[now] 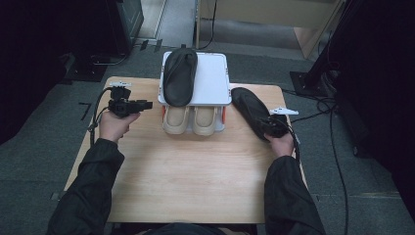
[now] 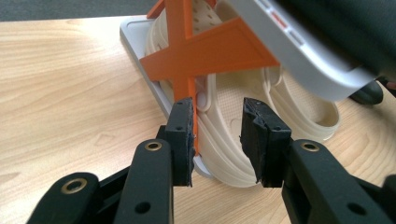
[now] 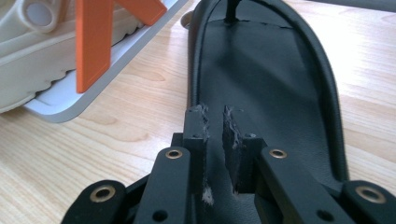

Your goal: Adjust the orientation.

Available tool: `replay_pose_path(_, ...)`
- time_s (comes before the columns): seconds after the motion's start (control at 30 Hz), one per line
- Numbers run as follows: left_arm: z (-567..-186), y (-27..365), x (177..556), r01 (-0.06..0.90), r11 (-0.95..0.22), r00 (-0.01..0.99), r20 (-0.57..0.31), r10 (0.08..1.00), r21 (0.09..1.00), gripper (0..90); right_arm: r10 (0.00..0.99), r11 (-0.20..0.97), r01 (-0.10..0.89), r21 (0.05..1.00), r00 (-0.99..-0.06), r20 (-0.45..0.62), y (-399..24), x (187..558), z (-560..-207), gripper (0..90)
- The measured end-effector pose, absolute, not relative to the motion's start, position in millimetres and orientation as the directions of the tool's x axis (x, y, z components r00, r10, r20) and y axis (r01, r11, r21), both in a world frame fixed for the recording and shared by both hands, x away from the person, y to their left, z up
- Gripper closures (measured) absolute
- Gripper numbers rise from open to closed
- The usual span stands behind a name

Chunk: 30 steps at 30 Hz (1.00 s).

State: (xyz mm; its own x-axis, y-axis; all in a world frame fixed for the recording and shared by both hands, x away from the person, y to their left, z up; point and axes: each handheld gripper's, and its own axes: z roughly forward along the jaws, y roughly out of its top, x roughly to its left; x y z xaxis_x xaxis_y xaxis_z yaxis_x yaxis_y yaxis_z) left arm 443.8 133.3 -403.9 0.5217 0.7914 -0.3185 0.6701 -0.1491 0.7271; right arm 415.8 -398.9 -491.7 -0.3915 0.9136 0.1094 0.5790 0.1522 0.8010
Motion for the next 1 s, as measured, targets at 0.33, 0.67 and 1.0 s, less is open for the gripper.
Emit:
replay_pose_path(0.33,-417.9,131.4,429.6,0.665,-0.144,0.525,-0.322,0.788,0.733,65.2,0.920,0.138,0.613,0.778,-0.370,0.128,-401.0,420.7,-502.5,82.8)
replay_pose_path(0.67,-429.2,130.7,422.7,0.662,-0.172,0.549,-0.316,0.774,0.729,63.7,0.893,0.157,0.616,0.772,-0.422,0.156,-387.7,414.0,-501.6,82.6)
replay_pose_path(1.0,-432.1,131.8,425.1,0.660,-0.161,0.552,-0.328,0.767,0.733,63.4,0.889,0.125,0.623,0.772,-0.416,0.192,-384.0,402.7,-503.1,81.4)
